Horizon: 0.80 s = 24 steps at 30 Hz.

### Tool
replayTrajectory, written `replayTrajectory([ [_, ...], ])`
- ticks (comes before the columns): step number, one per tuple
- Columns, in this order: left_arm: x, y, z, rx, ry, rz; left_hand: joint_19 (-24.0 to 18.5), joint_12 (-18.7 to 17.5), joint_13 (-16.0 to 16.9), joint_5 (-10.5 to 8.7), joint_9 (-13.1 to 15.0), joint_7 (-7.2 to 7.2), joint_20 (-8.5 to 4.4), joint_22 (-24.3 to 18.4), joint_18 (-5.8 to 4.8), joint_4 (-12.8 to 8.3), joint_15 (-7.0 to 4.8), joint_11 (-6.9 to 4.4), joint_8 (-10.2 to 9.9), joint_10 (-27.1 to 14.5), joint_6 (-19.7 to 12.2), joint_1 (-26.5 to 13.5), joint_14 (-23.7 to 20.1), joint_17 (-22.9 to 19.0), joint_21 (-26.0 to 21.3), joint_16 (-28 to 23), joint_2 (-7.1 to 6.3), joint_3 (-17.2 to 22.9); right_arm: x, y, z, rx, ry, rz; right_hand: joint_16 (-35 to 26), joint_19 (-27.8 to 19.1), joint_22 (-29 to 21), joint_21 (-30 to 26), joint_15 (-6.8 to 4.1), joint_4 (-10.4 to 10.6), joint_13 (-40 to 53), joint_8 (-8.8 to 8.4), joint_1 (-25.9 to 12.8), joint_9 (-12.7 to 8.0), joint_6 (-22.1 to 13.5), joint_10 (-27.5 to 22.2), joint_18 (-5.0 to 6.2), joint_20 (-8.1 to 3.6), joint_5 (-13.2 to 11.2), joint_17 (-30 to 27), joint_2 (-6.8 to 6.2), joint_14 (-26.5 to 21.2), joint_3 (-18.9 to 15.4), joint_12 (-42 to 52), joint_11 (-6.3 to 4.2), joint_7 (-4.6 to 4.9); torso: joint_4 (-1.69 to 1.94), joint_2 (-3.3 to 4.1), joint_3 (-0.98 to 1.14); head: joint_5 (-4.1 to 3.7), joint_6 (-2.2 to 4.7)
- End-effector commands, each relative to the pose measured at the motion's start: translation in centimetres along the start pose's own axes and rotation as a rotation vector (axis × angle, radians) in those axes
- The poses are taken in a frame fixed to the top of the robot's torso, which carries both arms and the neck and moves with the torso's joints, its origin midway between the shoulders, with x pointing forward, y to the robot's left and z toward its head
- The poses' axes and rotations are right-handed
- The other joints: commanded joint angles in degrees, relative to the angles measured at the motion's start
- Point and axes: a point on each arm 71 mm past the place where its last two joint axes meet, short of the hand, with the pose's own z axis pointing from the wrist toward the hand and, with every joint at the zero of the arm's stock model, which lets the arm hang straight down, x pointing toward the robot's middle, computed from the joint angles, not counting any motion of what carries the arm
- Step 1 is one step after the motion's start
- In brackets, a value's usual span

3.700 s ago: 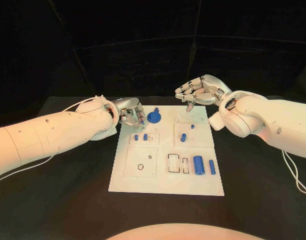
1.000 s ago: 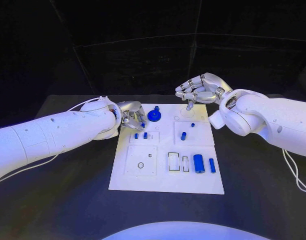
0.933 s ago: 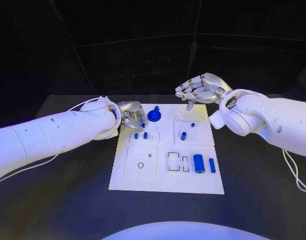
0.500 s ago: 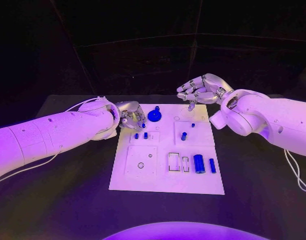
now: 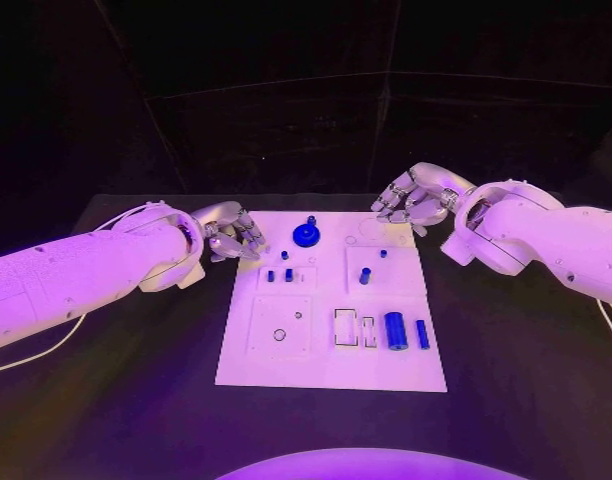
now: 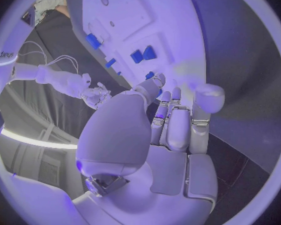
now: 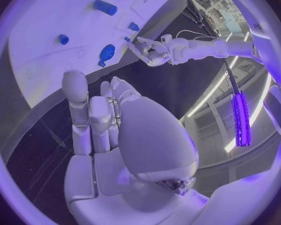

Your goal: Assemble the parts on the task board

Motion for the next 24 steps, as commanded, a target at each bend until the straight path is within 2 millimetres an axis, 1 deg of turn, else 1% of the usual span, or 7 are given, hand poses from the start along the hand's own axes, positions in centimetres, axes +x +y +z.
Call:
replayTrajectory([
  [1,-1.2,-0.3,-0.7,0.088,-0.122,-0.329,-0.9,0.6,0.1,-0.03,0.0,0.18,-0.02,-1.2,0.68,0.6,0.30,-0.06,0.4,1.1,0.7,-0.6,-0.5,-1.0,-1.7,-0.6,0.41,-0.2,0.4,0.1,-0.4,0.014,0.012,-0.266,1.7,0.4,2.7,2.3,-0.20,-0.3,-1.0,-0.19,0.0,-0.1,0.5,0.7,-1.06,0.08,-0.4,1.4,-0.94,3.0,1.1,-1.5,0.01,-0.15,-0.06,0.01,0.01,-0.82,0.33],
  [2,-1.4,-0.3,-1.0,0.115,-0.148,-0.414,-2.1,0.8,0.1,-0.04,-0.1,0.28,0.00,-3.5,1.26,0.9,0.36,0.00,0.6,1.3,1.0,-0.9,-1.5,-3.9,-4.9,-1.9,0.56,-0.3,0.6,0.1,-0.6,0.013,0.010,-0.310,2.6,0.4,3.7,3.3,-0.19,-0.3,-1.6,-0.39,-0.3,-0.1,0.8,1.0,-1.20,0.18,-0.6,2.0,-1.24,3.0,1.8,-2.4,-0.03,-0.13,-0.07,0.01,-0.02,-1.50,0.51],
  [5,-1.9,-0.5,-1.7,0.186,-0.201,-0.624,-4.5,1.3,0.0,-0.02,-0.2,0.51,0.12,-7.1,2.07,1.4,0.46,0.09,1.1,1.6,1.8,-0.9,-3.7,-8.4,-10.1,-4.3,1.15,-0.3,1.1,0.1,-0.9,0.014,0.004,-0.403,3.9,0.1,5.4,4.8,0.02,-0.5,-2.8,-0.91,-0.9,-0.1,1.2,1.5,-1.29,0.27,-1.9,2.9,-1.85,2.9,3.3,-4.3,0.15,-0.18,-0.07,-0.01,-0.08,-2.51,0.67],
  [8,-2.1,-0.7,-2.2,0.239,-0.234,-0.771,-8.6,1.5,-0.1,-0.02,-0.6,0.69,0.34,-12.7,3.29,1.5,0.69,0.31,1.5,1.1,2.3,-0.6,-7.7,-15.9,-18.2,-8.5,1.50,-0.3,1.7,-0.1,-1.0,0.015,0.003,-0.465,4.3,-0.2,5.9,5.4,0.15,-0.4,-3.5,-1.44,-1.6,-0.1,1.4,0.6,-1.37,0.48,-3.0,3.1,-2.43,2.9,4.0,-5.5,0.43,-0.16,-0.10,-0.01,-0.10,-3.00,0.94],
  [11,-2.3,-1.0,-2.6,0.284,-0.256,-0.853,-10.1,2.3,-0.1,-0.02,-0.8,0.69,0.46,-13.7,3.36,1.6,0.73,0.27,1.7,1.4,2.5,-0.3,-11.1,-22.1,-19.7,-12.0,1.86,-0.3,2.3,-0.3,-1.1,0.019,0.007,-0.503,4.5,-0.5,6.1,5.7,0.51,-0.4,-4.5,-2.42,-2.1,-0.2,0.9,-0.8,-1.37,0.74,-3.6,3.1,-3.07,2.7,4.8,-6.9,0.93,0.15,-0.11,0.07,-0.07,-3.41,1.01],
  [19,-2.6,-1.2,-3.3,0.340,-0.305,-0.922,-10.6,3.8,0.3,-0.07,-1.1,0.51,0.36,-14.3,3.41,1.7,0.55,-0.09,2.0,2.8,2.7,-0.3,-12.2,-24.0,-20.6,-12.9,2.01,-0.7,4.0,-0.8,-1.1,0.034,0.038,-0.536,5.6,-0.9,7.5,7.0,1.15,-0.7,-6.1,-4.61,-2.9,-0.2,-0.4,-1.7,-1.46,1.43,-4.3,3.7,-4.29,2.7,6.6,-8.4,1.83,1.14,0.16,0.09,0.00,-4.34,1.18],
  [24,-2.7,-1.1,-3.4,0.343,-0.334,-0.937,-10.6,4.2,0.3,-0.06,-1.1,0.44,0.31,-14.4,3.42,1.7,0.49,-0.19,2.1,3.0,2.9,-0.3,-12.3,-24.2,-20.7,-13.0,2.02,-0.8,4.8,-0.8,-0.9,0.040,0.069,-0.540,6.1,-1.0,7.9,7.5,1.38,-0.9,-6.9,-5.38,-3.2,-0.2,-0.4,-1.7,-1.44,1.70,-4.3,3.9,-4.73,2.6,7.5,-9.0,2.10,1.51,0.18,0.18,0.04,-4.34,1.11],
])
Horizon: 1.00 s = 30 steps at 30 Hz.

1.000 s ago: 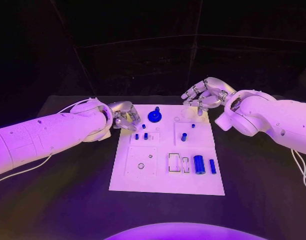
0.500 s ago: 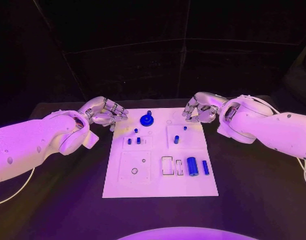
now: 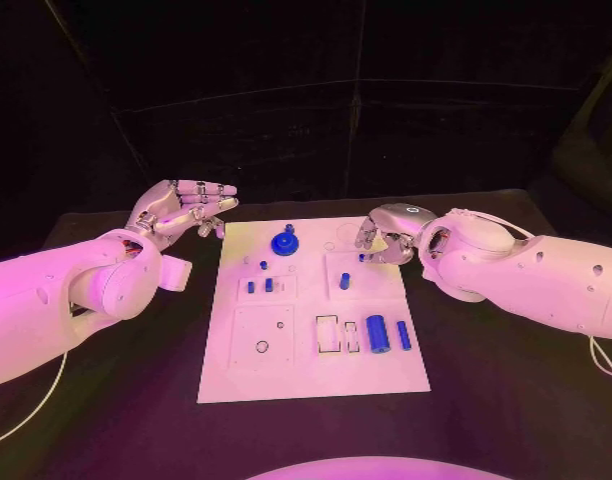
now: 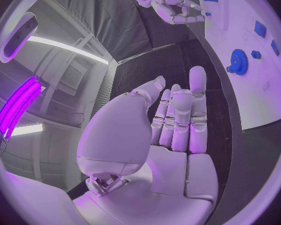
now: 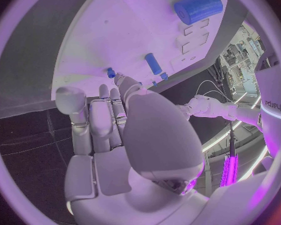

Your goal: Assemble the parts on the task board

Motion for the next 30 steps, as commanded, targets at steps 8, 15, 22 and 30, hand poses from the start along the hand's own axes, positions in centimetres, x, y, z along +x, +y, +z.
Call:
replayTrajectory([
  [8,-0.6,-0.5,-0.1,0.065,-0.092,-0.072,-0.3,0.5,0.1,-0.11,-0.1,0.04,0.05,-0.2,0.72,0.2,0.07,0.03,0.4,0.5,0.5,-0.1,-0.4,-0.1,-0.3,-0.3,0.39,-0.4,1.0,0.6,0.3,0.003,0.041,-0.047,0.7,-0.2,0.7,1.0,0.40,-0.2,-0.8,-0.72,0.0,0.1,0.1,0.0,-0.61,0.59,-0.2,0.4,-0.72,2.4,1.4,-0.6,0.46,0.41,-0.11,0.13,0.06,0.14,-0.27],
  [15,-0.6,-0.5,-0.1,0.065,-0.099,-0.076,-0.3,0.5,0.1,-0.08,-0.1,0.03,0.04,-0.2,0.72,0.2,0.06,0.01,0.4,0.4,0.5,0.0,-0.5,-0.3,-0.4,-0.3,0.45,-0.4,1.3,0.7,0.5,0.007,0.052,-0.054,1.9,0.1,3.1,2.9,0.11,-1.1,-1.6,-0.95,0.3,0.3,1.8,1.7,-0.85,0.50,-1.8,1.0,0.04,2.5,4.5,-0.6,0.07,-0.01,0.00,0.06,0.02,0.06,-0.56],
  [22,-0.6,-0.5,-0.2,0.062,-0.096,-0.079,-0.3,0.6,0.1,-0.03,-0.2,0.02,0.01,-0.3,0.72,0.1,0.03,-0.01,0.4,0.3,0.4,0.1,-0.5,-0.3,-0.5,-0.3,0.57,-0.4,1.4,0.7,0.6,0.023,0.059,-0.084,3.0,0.5,5.8,5.1,-0.20,-2.4,-2.4,-1.37,0.1,0.3,3.6,3.6,-1.21,0.17,-4.9,1.5,0.54,2.6,9.1,-0.7,-0.37,-0.34,0.00,-0.02,0.04,0.02,-0.74],
  [30,-0.7,-0.5,-0.3,0.050,-0.094,-0.081,-0.3,0.7,0.1,-0.02,-0.3,0.11,0.00,-0.4,0.71,0.1,0.05,0.06,0.4,0.1,0.3,0.2,-0.7,-0.7,-0.5,-0.5,0.69,-0.4,1.4,0.9,0.7,0.032,0.051,-0.121,3.1,2.3,12.2,9.7,-0.54,-4.1,-2.3,-1.37,-0.4,0.4,5.4,5.5,-2.30,-0.07,-6.0,0.9,0.72,2.5,12.2,-0.3,-0.86,-0.80,0.03,0.01,0.05,-0.18,-1.02],
])
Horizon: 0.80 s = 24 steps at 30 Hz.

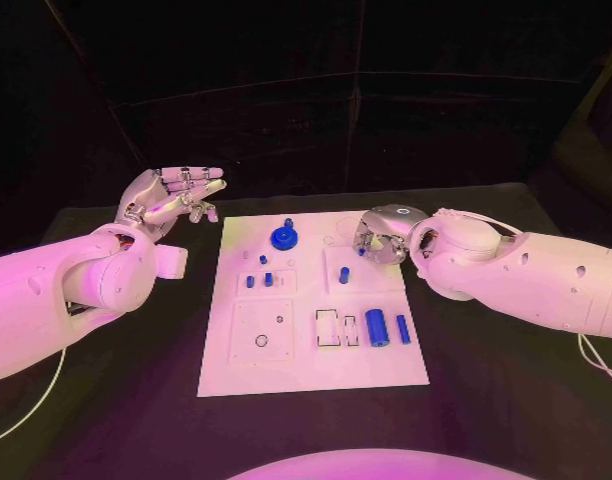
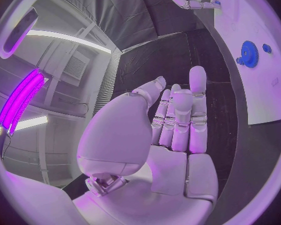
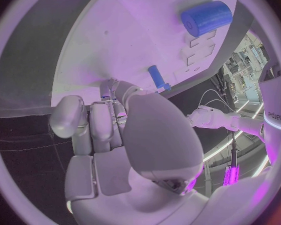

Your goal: Assemble the parts on the task board

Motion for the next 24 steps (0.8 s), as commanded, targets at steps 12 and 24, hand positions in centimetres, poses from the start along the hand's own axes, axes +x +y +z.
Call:
replayTrajectory([
  [12,-0.40,-0.05,-0.09,-0.011,-0.020,0.001,-0.3,0.3,0.0,0.02,-0.2,0.25,0.00,-0.2,0.73,-0.1,-0.08,0.15,0.1,-0.2,0.1,0.2,-0.7,-0.6,-0.5,-0.4,0.74,-0.1,0.40,0.70,0.19,0.016,0.031,-0.081,0.7,0.6,2.8,2.3,-0.45,-1.5,-0.1,-1.15,-3.3,-0.1,0.9,0.6,-0.82,-0.08,-2.4,-0.4,-1.35,2.4,2.3,-0.5,0.08,0.15,-0.01,-0.05,-0.04,0.02,-0.48],
  [24,-0.59,-0.02,-0.12,-0.016,-0.025,0.003,-0.3,0.4,-0.1,0.00,-0.4,0.36,0.03,-0.4,0.71,-0.1,0.00,0.26,0.0,-0.6,-0.2,0.3,-1.1,-1.6,-0.6,-0.9,0.76,-0.1,0.70,0.88,0.19,0.025,0.055,-0.106,0.8,0.4,2.9,2.4,-0.40,-1.6,-0.2,-1.45,-4.3,-0.1,1.0,0.6,-0.82,0.00,-3.0,-0.6,-1.83,2.4,2.3,-0.8,0.12,0.14,0.04,-0.05,-0.03,0.01,-0.60],
])
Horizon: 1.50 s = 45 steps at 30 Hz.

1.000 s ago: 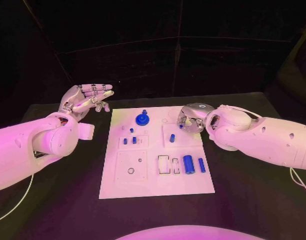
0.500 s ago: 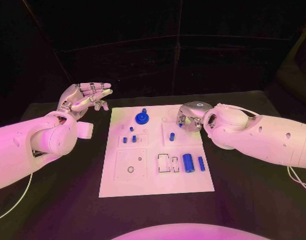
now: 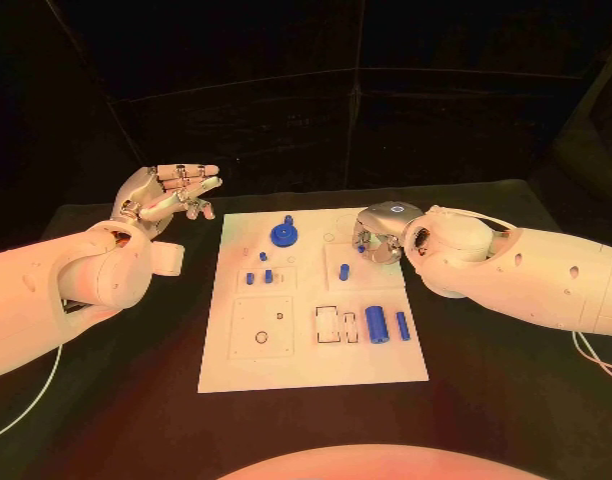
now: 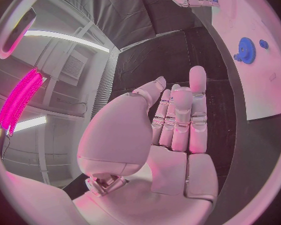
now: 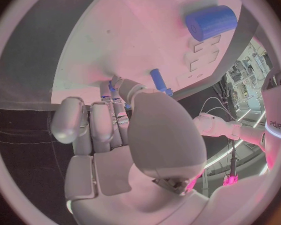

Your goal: Assemble the parts on the task board

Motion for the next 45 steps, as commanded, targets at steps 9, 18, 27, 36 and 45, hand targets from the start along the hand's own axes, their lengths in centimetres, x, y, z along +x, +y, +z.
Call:
replayTrajectory([
  [9,-0.1,-0.1,0.0,-0.003,-0.007,-0.001,-0.4,0.3,-0.1,0.01,-0.1,0.37,0.05,-0.2,0.74,-0.2,0.08,0.07,0.0,-0.5,-0.2,0.2,-0.6,-0.5,-0.5,-0.6,0.59,0.0,0.4,0.2,0.0,0.023,0.014,-0.051,0.8,0.5,1.6,1.5,-0.93,0.0,0.2,0.25,-1.7,0.3,2.7,2.1,-1.04,-0.03,-0.4,0.0,2.17,2.5,1.2,0.2,-0.50,-0.95,0.00,-0.01,0.00,0.13,-0.19],
  [18,-0.2,0.0,0.0,-0.006,-0.010,0.000,-0.4,0.4,-0.1,0.04,-0.2,0.38,0.05,-0.2,0.75,-0.4,0.08,0.07,0.1,-0.7,-0.1,0.5,-0.7,-0.7,-0.6,-0.7,0.69,0.1,0.1,0.3,-0.1,0.026,-0.031,-0.058,0.9,0.6,2.1,1.9,-1.38,-0.8,0.5,0.68,-1.7,0.6,4.2,3.6,-1.09,-0.47,-0.2,-0.5,3.18,2.5,1.7,0.3,-1.06,-1.47,-0.01,0.01,-0.01,0.21,-0.35],
  [27,-0.3,0.0,0.0,-0.007,-0.012,0.001,-0.4,0.6,-0.1,0.07,-0.2,0.39,0.04,-0.3,0.76,-0.6,0.06,0.08,0.2,-0.8,-0.1,0.8,-0.7,-0.9,-0.7,-0.7,0.82,0.2,-0.4,0.5,-0.5,0.021,-0.080,-0.046,0.8,0.5,1.9,1.8,-1.44,-1.2,0.5,0.56,-1.7,0.6,4.2,3.6,-1.05,-0.55,-0.4,-0.8,2.97,2.5,1.7,0.1,-1.07,-1.45,-0.02,-0.05,-0.07,0.17,-0.27],
  [36,-0.4,0.0,0.0,-0.007,-0.014,0.002,-0.4,0.7,-0.1,0.09,-0.3,0.40,0.01,-0.4,0.77,-0.8,0.05,0.08,0.3,-0.9,-0.1,1.2,-0.8,-1.1,-0.7,-0.7,0.96,0.5,-0.8,0.5,-1.3,0.008,-0.119,-0.031,0.7,0.4,1.9,1.8,-1.40,-1.5,0.4,0.32,-1.7,0.5,4.0,3.5,-1.05,-0.57,-0.7,-0.9,2.86,2.4,1.9,-0.2,-0.98,-1.35,-0.02,-0.02,-0.01,0.13,-0.12],
  [45,-0.6,0.0,0.1,-0.008,-0.017,0.004,-0.4,0.8,-0.1,0.09,-0.3,0.40,0.01,-0.4,0.77,-0.8,0.05,0.08,0.3,-0.9,-0.1,1.2,-0.8,-1.1,-0.7,-0.8,0.96,0.5,-1.4,1.1,-2.7,-0.020,-0.150,-0.012,0.8,0.4,1.9,1.8,-1.39,-1.6,0.4,0.30,-1.7,0.5,4.0,3.5,-1.06,-0.57,-0.7,-0.8,2.82,2.4,2.0,-0.2,-0.98,-1.35,-0.06,-0.08,0.00,0.20,-0.10],
])
